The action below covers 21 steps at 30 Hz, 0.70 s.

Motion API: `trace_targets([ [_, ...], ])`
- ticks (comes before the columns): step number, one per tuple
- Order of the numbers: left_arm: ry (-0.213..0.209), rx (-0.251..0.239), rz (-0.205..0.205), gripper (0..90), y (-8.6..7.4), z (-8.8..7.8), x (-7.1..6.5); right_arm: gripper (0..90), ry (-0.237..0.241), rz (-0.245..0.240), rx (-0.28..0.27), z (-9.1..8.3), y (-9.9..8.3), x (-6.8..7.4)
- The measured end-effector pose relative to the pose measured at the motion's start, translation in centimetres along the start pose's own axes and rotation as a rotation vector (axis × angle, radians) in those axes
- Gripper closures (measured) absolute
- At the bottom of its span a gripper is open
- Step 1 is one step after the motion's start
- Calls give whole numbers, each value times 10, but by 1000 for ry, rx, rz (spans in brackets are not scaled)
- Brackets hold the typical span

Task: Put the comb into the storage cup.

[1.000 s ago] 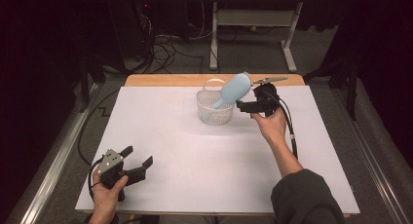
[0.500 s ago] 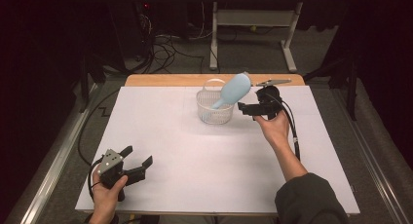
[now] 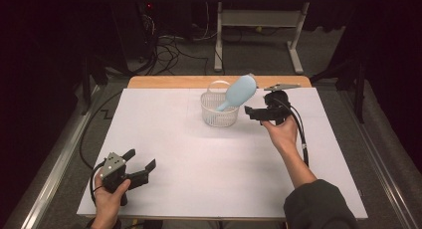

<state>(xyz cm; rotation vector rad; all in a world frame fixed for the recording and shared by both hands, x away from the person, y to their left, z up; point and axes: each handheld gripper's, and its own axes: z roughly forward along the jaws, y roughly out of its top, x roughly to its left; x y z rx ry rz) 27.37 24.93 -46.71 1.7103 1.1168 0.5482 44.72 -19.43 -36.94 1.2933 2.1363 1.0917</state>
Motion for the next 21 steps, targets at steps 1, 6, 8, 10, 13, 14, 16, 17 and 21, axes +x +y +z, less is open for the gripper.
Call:
trace_targets([
  [1, 0, 0, 0, 153, 0, 0, 0, 174, -1, -2, 0, 0, 0, 0],
  [6, 1, -1, 0, 153, 0, 0, 0, 176, 9, 3, -7, -3, -2, -1],
  [8, 3, -1, 0, 153, 0, 0, 0, 176, 9, 2, -8, -4, -2, 0],
  [10, 6, -3, -1, 153, 0, 0, 0, 177, 11, -4, -13, -6, -3, -1],
  [13, 7, -3, -2, 153, 0, 0, 0, 180, 9, -8, -15, -8, -5, -1],
  [14, 7, -3, -2, 153, 0, 0, 0, 182, 8, -10, -16, -9, -6, -2],
  [16, 6, -2, -1, 153, 0, 0, 0, 183, 6, -7, -18, -11, -8, -3],
  [17, 6, -3, -2, 153, 0, 0, 0, 184, 6, -8, -20, -11, -8, -3],
  [21, 7, -3, -3, 153, 0, 0, 0, 184, 10, -6, -22, -15, -11, -4],
])
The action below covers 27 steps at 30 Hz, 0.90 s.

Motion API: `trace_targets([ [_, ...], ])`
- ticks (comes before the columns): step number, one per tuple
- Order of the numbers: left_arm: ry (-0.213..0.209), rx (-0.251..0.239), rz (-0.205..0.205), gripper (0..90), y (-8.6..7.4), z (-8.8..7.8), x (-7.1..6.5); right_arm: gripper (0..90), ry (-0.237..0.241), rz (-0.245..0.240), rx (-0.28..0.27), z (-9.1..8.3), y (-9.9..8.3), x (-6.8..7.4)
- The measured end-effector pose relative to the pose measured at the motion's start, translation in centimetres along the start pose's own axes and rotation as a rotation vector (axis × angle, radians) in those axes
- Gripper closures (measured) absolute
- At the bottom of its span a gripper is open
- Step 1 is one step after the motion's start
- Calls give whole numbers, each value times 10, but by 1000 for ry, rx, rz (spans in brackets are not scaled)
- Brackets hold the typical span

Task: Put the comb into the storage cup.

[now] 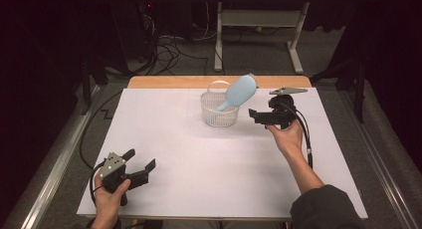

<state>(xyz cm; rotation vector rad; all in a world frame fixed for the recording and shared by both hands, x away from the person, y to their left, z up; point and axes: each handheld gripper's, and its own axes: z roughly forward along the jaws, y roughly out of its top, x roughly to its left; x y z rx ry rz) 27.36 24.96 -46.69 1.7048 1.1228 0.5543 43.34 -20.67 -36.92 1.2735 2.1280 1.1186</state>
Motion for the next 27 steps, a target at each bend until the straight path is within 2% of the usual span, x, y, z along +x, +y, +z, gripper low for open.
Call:
trace_targets([
  [27, 4, -1, -3, 153, 0, 0, 0, 196, 14, 14, -36, -14, -10, -4],
])
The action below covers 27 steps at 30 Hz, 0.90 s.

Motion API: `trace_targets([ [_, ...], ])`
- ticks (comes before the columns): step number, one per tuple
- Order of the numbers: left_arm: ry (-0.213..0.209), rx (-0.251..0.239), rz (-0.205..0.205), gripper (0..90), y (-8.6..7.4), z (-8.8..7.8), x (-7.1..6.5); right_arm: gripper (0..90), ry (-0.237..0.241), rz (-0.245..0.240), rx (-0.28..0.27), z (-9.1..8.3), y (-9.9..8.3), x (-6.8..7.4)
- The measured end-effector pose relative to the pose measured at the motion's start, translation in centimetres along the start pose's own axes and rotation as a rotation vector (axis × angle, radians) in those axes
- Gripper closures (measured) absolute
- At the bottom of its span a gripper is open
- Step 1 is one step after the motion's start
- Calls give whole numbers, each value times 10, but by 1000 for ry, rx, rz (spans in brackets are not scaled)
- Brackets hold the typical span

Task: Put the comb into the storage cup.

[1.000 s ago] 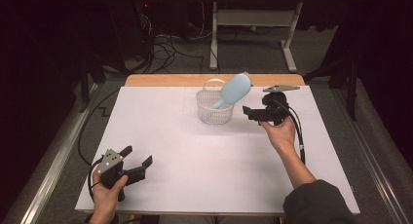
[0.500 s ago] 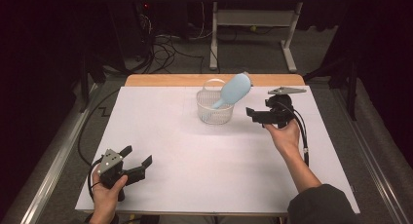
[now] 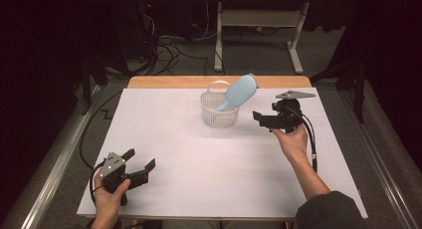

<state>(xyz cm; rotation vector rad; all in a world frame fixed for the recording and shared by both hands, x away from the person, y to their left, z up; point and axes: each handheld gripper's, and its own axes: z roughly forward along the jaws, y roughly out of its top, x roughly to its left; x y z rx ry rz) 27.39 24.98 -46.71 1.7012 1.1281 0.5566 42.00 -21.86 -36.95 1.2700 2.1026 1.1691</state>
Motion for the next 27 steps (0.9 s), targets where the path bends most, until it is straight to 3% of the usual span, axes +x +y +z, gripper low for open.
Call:
trace_targets([
  [27, 2, 4, 3, 153, 0, 0, -1, 196, 22, 36, -27, -13, -14, -8],
])
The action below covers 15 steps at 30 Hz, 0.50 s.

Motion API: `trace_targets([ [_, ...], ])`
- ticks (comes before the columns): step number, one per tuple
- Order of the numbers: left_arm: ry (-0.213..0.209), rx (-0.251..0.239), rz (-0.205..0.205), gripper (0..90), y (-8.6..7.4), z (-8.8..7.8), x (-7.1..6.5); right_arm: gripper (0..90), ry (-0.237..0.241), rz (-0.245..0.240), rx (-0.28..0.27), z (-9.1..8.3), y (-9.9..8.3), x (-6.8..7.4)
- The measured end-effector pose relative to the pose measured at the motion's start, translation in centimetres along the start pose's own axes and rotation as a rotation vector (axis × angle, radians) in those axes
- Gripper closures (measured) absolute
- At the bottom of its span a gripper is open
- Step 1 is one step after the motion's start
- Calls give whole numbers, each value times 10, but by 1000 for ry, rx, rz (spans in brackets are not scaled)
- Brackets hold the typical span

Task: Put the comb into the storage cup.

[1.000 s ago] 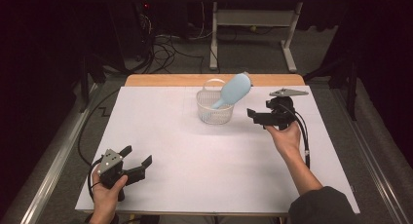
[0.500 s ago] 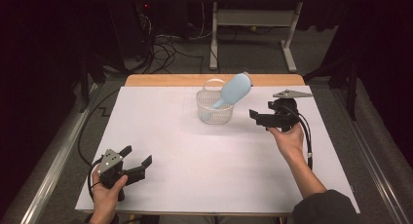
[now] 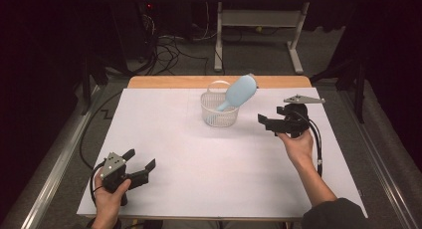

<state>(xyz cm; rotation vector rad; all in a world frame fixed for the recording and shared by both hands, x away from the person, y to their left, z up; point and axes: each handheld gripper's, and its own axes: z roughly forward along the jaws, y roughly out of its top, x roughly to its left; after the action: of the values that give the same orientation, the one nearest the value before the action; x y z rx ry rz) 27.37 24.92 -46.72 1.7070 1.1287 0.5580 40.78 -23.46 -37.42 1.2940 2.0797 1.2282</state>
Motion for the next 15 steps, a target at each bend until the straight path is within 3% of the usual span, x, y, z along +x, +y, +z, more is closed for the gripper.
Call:
trace_targets([
  [15, -3, 0, 2, 153, 0, 0, -1, 196, 13, 34, -20, -7, -11, -7],
])
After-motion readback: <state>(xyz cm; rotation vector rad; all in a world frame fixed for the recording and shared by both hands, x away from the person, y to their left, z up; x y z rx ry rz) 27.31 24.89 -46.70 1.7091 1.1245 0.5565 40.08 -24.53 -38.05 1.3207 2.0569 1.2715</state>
